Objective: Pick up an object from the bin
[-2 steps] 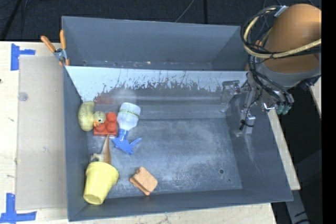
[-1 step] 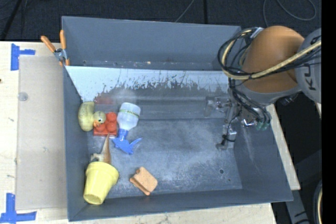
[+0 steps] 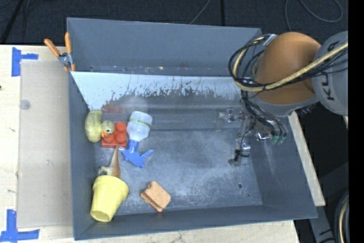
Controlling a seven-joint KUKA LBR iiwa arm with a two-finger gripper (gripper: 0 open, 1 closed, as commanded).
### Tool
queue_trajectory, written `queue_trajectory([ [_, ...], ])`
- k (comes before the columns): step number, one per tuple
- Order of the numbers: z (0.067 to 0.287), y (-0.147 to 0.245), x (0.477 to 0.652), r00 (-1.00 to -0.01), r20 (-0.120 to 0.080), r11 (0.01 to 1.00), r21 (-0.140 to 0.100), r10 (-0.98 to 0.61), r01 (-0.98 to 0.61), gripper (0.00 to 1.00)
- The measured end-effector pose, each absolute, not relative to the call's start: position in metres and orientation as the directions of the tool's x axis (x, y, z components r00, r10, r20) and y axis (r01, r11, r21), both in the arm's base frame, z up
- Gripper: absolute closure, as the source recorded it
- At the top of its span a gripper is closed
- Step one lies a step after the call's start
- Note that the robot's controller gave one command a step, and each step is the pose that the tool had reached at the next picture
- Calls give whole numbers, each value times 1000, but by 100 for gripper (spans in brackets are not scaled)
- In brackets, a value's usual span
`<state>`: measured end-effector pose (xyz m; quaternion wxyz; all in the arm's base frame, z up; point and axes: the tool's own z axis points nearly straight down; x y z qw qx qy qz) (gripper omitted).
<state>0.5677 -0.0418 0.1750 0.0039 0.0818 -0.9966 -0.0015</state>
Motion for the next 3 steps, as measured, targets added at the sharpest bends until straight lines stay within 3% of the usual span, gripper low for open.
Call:
queue_trajectory([
  [1, 143, -34, 565, -967, 1, 967, 2, -254, -254, 0],
  [2, 135, -12, 570, -958, 5, 958, 3, -286, -286, 0],
  [3, 131, 6, 548, -999, 4, 999, 3, -45, -45, 0],
])
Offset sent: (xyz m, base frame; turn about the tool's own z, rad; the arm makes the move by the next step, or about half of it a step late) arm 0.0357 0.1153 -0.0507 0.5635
